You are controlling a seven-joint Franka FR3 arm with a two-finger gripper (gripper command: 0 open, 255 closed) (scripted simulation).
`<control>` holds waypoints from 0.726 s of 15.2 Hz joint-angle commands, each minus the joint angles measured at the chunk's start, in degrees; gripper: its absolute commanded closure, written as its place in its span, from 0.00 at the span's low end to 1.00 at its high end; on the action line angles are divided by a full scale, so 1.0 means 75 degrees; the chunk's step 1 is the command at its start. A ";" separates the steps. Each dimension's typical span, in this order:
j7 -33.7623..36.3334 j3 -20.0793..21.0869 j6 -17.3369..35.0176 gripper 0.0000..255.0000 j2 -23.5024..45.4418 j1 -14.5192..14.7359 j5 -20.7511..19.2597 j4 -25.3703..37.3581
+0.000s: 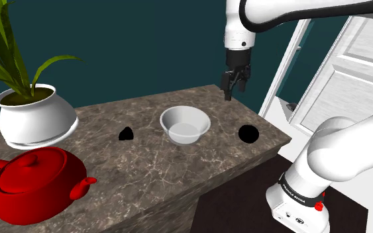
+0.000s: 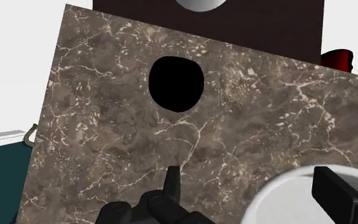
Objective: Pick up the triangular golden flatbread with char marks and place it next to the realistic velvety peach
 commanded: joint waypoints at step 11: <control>0.0974 0.1146 0.0937 0.00 0.3423 0.0445 -0.0082 0.2203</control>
